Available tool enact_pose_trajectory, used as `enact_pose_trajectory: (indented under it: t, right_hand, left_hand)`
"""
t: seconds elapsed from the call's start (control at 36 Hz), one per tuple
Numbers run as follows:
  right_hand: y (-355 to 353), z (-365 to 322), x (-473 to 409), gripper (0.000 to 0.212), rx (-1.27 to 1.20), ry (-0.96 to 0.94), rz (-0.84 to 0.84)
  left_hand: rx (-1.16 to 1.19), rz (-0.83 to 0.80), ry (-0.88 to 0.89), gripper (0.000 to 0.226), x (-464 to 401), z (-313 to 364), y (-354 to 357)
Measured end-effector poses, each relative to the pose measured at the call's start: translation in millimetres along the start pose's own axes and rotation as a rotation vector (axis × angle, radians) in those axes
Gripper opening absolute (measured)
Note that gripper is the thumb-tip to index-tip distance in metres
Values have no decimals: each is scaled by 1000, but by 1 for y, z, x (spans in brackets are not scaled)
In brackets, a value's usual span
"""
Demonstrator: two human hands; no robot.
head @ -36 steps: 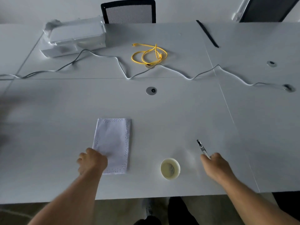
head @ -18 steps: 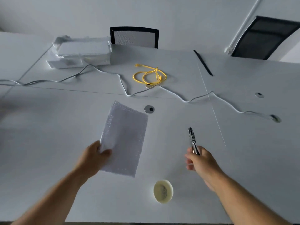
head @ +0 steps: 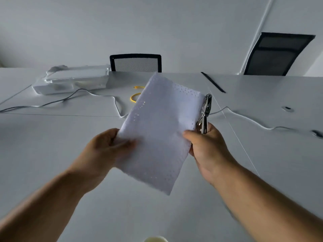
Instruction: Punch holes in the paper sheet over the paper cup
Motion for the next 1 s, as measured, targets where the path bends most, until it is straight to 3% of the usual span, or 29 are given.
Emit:
enact_pose_trajectory:
  t: [0.08, 0.14, 0.19, 0.28, 0.33, 0.42, 0.53, 0.72, 1.0]
  right_hand:
    - [1, 11, -9, 31, -121, -101, 115]
    - [4, 12, -6, 29, -249, -173, 142]
    - [6, 11, 3, 27, -331, -239, 153]
    - [0, 26, 35, 27, -357, -338, 176]
    - [-5, 37, 57, 27, -371, -349, 159]
    - [-27, 50, 100, 20, -380, -315, 50]
    - [-70, 67, 144, 3, -195, -223, 4]
    - [-129, 89, 198, 30, 118, -169, -133]
    - [-139, 94, 225, 23, 331, -176, -201]
  left_hand:
    - [596, 175, 8, 28, -4, -10, 18]
    - [744, 152, 52, 36, 2, -12, 31]
    - [682, 76, 66, 40, 17, -12, 50]
    - [422, 73, 143, 16, 51, -13, 76]
    - [298, 168, 186, 31, 66, -17, 81]
    - [293, 293, 212, 21, 99, -12, 80]
    - [240, 356, 247, 17, 143, -1, 68]
    - [124, 351, 312, 22, 201, 13, 54]
    - [161, 328, 336, 29, 225, 10, 44]
Point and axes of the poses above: each hand's wrist, its own x-axis away from the middle knuckle, its own y-axis out of the palm, z = x × y, the point moved 1 cm from there along -x, towards the middle knuckle, and after that the axes turned 6 degrees about y, right-handed, at the moved point
